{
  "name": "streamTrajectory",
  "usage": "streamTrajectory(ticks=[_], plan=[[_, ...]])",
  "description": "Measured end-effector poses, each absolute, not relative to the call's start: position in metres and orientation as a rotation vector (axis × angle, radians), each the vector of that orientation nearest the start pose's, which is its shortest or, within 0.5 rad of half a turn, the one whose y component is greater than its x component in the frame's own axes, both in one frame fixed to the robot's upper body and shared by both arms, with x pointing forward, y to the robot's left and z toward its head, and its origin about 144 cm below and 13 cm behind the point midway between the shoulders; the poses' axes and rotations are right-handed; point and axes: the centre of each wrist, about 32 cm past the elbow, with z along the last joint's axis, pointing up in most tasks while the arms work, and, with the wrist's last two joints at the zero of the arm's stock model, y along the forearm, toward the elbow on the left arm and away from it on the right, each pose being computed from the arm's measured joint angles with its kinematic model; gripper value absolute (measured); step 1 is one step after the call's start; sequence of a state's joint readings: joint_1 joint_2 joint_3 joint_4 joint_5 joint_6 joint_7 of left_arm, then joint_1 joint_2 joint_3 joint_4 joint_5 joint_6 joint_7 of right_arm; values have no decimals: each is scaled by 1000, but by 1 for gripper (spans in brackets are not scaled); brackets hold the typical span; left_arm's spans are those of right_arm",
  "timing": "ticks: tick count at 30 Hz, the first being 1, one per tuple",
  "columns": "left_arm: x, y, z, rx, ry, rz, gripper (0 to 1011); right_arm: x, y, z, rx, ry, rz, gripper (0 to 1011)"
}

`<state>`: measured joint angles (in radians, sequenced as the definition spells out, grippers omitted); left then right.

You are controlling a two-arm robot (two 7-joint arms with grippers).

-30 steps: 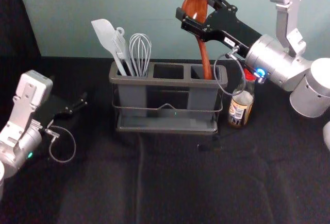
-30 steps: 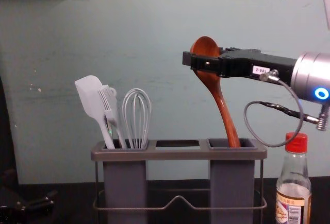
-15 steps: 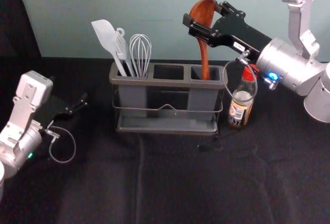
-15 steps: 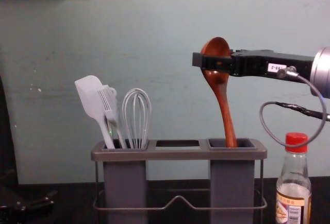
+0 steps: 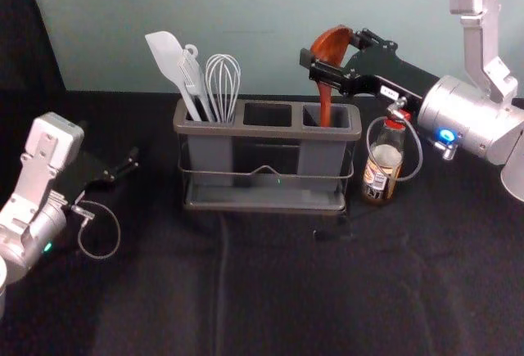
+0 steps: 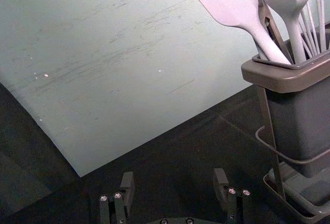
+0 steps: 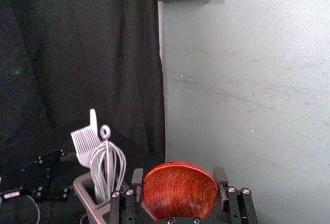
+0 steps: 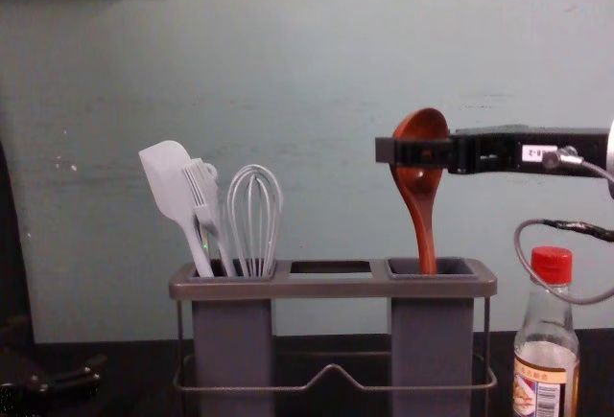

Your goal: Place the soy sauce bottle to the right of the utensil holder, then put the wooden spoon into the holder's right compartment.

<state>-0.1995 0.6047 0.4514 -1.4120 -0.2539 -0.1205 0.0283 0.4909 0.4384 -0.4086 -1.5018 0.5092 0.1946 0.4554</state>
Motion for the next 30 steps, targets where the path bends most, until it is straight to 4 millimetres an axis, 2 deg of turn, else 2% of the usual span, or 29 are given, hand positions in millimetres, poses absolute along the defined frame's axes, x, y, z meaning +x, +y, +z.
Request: streamTrajectory(ticks=[30], plan=[[489, 310, 1140, 304, -285, 1248, 1005, 562, -241, 1258, -78, -38, -785, 837]])
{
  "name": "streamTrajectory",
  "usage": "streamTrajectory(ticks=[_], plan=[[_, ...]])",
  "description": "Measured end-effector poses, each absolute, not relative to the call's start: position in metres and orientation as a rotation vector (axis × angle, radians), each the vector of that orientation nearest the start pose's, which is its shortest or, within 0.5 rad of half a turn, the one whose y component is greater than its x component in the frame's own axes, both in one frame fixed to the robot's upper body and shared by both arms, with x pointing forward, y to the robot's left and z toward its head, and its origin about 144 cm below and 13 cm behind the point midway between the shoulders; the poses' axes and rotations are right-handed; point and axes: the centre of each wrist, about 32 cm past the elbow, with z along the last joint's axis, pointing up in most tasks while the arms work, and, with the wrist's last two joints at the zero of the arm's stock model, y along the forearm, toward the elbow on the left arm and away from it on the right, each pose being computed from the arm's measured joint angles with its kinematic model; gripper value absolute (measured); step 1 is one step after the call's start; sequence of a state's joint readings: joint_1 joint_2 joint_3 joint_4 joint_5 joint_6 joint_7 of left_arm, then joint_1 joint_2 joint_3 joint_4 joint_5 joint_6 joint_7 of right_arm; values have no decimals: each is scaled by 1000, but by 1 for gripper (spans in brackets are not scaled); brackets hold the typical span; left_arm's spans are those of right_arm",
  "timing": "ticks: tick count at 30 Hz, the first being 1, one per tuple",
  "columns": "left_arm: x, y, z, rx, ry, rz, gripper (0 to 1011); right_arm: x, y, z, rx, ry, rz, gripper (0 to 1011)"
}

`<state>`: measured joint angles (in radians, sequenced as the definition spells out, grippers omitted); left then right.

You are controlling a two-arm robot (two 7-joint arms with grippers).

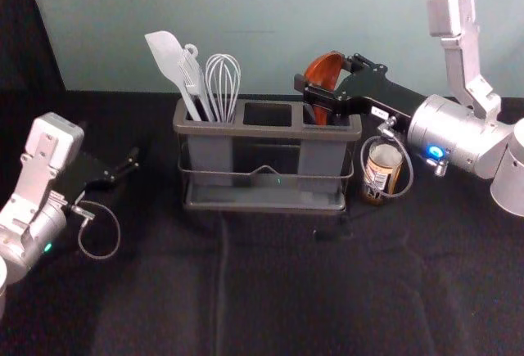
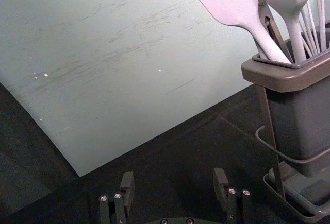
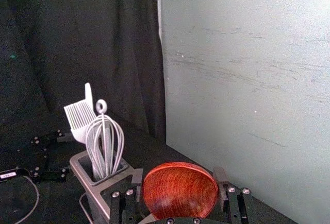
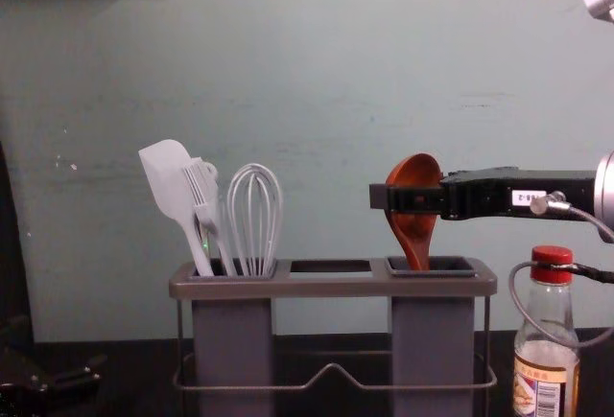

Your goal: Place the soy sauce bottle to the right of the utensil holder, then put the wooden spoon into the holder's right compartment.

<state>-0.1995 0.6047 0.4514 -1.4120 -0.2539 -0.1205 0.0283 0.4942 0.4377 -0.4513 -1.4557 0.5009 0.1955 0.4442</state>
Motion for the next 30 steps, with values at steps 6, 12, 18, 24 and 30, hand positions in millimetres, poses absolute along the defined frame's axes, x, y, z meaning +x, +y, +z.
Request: streamTrajectory(ticks=[6, 12, 18, 24, 30], plan=[[489, 310, 1140, 304, -285, 1248, 1005, 562, -241, 1257, -83, -44, -788, 837], [489, 310, 1140, 304, -285, 1248, 1005, 562, -241, 1258, -82, -44, -788, 837], [489, 310, 1140, 304, -285, 1248, 1005, 562, -241, 1258, -81, -45, -787, 905], [489, 310, 1140, 304, -285, 1248, 1005, 562, -241, 1258, -81, -44, -787, 1002], [489, 310, 1140, 304, -285, 1248, 1005, 561, -241, 1258, -80, -44, -788, 1002]])
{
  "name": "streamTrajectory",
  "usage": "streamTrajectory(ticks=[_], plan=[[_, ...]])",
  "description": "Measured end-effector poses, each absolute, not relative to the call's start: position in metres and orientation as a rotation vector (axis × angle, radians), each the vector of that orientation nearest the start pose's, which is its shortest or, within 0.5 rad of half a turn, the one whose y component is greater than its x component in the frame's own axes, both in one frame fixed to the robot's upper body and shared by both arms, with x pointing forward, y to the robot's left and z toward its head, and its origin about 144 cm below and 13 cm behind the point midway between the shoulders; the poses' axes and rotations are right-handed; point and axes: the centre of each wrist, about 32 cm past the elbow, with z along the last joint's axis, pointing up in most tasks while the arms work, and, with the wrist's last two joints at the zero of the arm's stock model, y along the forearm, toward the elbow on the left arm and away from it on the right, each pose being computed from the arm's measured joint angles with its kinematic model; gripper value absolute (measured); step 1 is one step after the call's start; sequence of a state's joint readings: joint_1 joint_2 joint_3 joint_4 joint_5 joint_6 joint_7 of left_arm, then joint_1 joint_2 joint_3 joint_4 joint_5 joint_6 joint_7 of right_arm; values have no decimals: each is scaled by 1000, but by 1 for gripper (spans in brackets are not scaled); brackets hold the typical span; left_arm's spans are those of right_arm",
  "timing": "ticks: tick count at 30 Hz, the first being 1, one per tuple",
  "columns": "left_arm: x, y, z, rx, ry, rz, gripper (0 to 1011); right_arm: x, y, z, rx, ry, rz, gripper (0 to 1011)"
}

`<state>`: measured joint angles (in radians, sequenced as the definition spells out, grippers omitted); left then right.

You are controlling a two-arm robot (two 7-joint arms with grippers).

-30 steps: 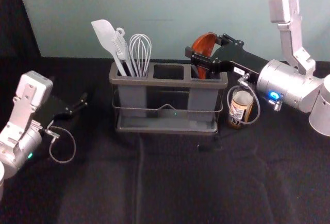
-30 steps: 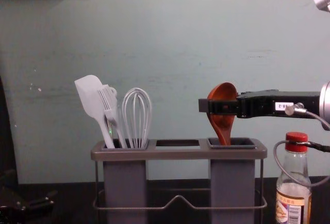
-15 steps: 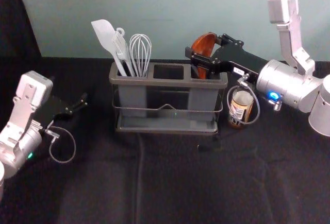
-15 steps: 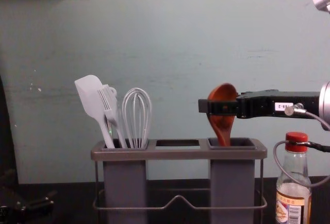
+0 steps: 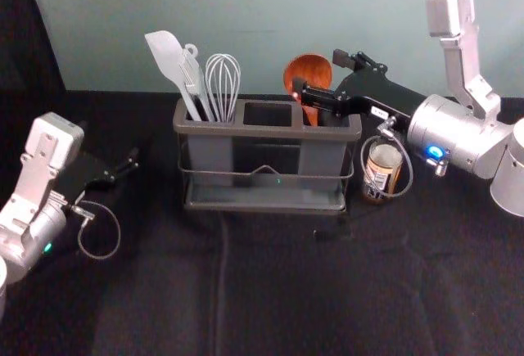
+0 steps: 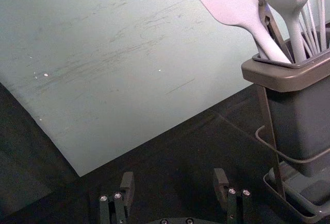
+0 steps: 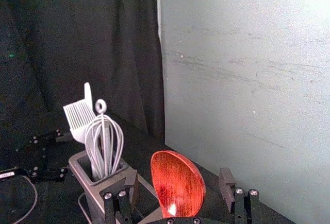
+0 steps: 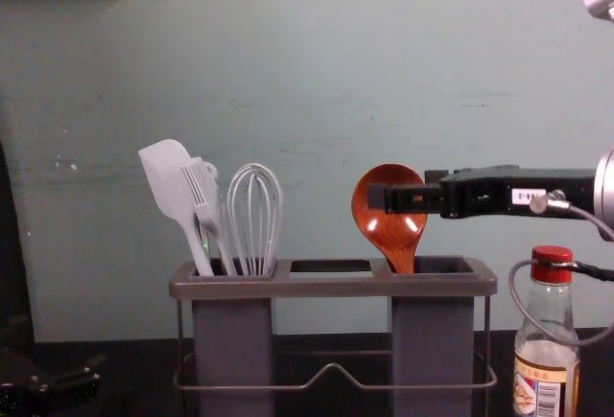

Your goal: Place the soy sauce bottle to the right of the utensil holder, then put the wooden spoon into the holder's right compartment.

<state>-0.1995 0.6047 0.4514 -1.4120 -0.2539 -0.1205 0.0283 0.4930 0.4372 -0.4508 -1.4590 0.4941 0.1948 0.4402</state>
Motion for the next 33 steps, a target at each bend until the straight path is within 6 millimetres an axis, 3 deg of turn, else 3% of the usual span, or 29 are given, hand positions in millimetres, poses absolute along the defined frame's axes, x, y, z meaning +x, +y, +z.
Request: streamTrajectory(ticks=[11, 17, 26, 33], plan=[[489, 310, 1140, 304, -285, 1248, 1005, 536, -235, 1272, -47, -92, -868, 1003], [489, 310, 1140, 305, -285, 1248, 1005, 507, -232, 1272, -33, -108, -964, 1002], [489, 310, 1140, 304, -285, 1248, 1005, 445, -241, 1245, -4, -83, -1113, 1003], [489, 310, 1140, 304, -285, 1248, 1005, 416, -250, 1218, 10, -91, -1189, 1002]])
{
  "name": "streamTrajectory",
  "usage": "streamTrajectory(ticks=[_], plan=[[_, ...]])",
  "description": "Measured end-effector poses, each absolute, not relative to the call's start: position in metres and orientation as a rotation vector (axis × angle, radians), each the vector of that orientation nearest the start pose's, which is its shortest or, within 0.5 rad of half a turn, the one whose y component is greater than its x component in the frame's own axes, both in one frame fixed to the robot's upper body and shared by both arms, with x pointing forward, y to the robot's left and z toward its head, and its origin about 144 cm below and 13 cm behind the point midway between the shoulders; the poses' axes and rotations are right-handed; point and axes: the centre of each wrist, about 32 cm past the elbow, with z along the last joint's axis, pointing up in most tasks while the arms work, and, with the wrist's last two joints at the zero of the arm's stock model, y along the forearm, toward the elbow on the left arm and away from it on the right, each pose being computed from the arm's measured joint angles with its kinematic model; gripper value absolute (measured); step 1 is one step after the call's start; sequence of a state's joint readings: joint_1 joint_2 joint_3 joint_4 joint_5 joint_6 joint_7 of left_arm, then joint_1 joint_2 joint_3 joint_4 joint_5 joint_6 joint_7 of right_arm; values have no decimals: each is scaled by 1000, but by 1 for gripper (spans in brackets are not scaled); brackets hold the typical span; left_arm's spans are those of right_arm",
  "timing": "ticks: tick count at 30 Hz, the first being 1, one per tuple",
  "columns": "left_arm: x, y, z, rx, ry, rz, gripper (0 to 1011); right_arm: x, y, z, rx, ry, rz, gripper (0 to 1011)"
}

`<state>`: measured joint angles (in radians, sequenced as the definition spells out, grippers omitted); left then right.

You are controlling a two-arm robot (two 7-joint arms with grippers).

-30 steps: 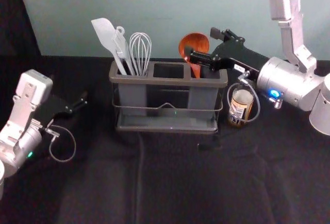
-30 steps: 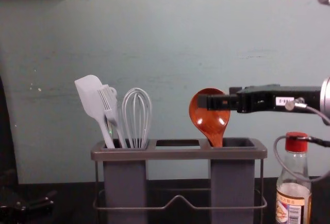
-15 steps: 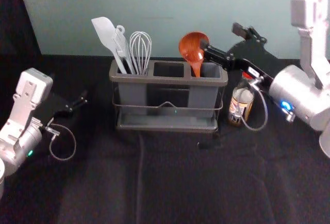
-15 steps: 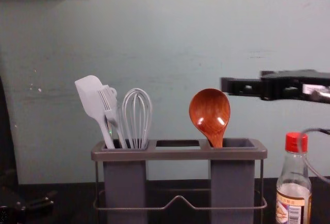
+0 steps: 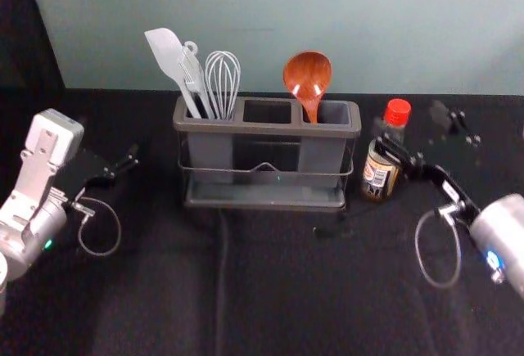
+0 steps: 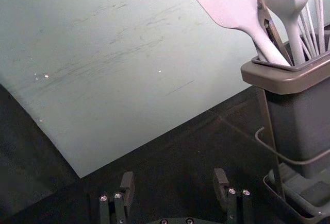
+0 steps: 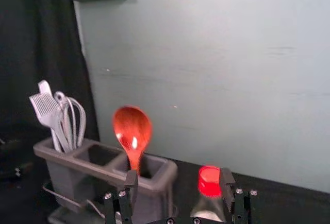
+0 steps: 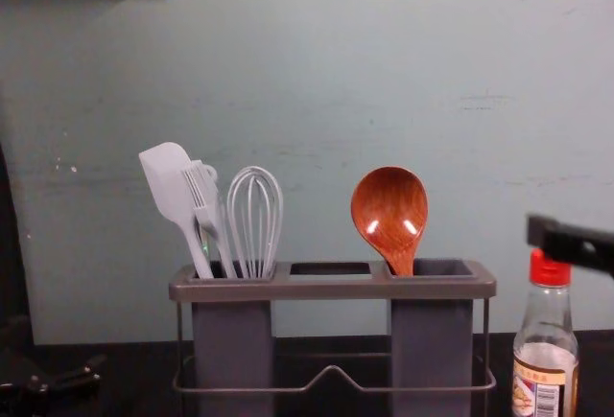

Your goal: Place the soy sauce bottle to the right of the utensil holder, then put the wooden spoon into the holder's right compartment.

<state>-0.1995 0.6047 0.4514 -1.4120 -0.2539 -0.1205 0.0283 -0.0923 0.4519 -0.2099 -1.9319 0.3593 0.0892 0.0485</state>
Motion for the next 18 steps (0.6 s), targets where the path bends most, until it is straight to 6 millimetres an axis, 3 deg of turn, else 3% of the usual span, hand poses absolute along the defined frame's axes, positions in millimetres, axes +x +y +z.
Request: streamTrajectory(ticks=[7, 18], plan=[[489, 310, 1140, 305, -285, 1248, 1005, 399, -253, 1192, -15, -140, -1248, 1003], [489, 310, 1140, 304, -285, 1248, 1005, 392, -256, 1157, -18, -115, -1307, 1003]])
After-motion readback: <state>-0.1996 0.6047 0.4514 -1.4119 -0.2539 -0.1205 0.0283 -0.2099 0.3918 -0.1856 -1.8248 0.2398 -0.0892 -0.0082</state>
